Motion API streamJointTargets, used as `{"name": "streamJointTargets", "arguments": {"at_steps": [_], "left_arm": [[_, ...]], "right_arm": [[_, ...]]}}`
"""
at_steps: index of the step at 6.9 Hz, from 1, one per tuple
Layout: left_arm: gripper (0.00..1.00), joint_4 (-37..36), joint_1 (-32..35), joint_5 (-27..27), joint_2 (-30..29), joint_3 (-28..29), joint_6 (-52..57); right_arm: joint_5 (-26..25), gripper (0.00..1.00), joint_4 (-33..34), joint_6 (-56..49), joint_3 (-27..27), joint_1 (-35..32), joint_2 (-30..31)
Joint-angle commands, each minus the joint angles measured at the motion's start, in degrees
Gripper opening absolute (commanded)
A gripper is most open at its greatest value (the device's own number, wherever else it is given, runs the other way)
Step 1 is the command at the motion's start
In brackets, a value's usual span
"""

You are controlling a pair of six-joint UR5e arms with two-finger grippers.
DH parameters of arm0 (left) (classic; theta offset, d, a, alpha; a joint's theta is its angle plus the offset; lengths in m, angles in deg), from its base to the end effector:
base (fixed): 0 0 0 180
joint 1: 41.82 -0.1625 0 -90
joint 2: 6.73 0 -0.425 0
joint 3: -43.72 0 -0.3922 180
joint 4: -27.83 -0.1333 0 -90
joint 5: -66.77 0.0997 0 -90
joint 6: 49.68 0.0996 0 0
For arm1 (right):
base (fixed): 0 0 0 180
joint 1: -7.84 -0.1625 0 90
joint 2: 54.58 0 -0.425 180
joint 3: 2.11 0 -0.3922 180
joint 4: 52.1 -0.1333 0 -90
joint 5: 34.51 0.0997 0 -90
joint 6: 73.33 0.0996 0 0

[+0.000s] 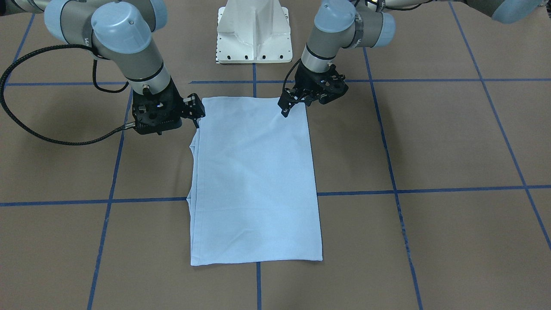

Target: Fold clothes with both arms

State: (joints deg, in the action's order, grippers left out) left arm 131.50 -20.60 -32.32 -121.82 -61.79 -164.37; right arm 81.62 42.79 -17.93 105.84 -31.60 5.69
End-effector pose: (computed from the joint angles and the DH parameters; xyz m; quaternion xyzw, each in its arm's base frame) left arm 0.5317 -0.3326 0.2687 -0.0843 0.4523 -0.3127 0.8310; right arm -0.4133 -0.4558 0.2395 0.0459 -0.4105 -0.0441 0.9097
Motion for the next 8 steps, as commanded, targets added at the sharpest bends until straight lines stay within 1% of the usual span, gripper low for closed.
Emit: {"name": "streamJointTargets", "arguments": {"at_steps": [1,2,3,4,6,7,8], "left_arm": [[0.95,-6.6,-4.6,3.1,1.2,-1.3,-5.0],[0.93,-7.0,-4.8,3.0,1.2,-2.4,-5.6],[0.92,-7.0,-5.6,3.0,1.2,-2.3,-5.6],[0.88,-7.0,-5.9,3.0,1.3,-2.3,-6.2],[0.82,-7.0,-6.0,3.0,1.5,-2.1,-6.8],[0.76,-7.0,-6.0,3.0,1.4,-2.0,-6.9],[0.6,-7.0,-6.1,3.0,1.2,-2.0,-7.0]], "right_arm": [[0.1,1.0,-0.1,3.1,1.3,1.2,0.2],[0.1,1.0,-0.1,3.3,1.3,1.2,0.2],[0.1,1.0,-0.1,3.3,1.3,1.3,0.2],[0.1,1.0,-0.1,3.3,1.3,1.3,0.2],[0.0,1.0,-0.1,3.3,1.2,1.4,0.2],[0.0,1.0,-0.1,3.3,1.2,1.4,0.2],[0.0,1.0,-0.1,3.3,1.2,1.4,0.3]]}}
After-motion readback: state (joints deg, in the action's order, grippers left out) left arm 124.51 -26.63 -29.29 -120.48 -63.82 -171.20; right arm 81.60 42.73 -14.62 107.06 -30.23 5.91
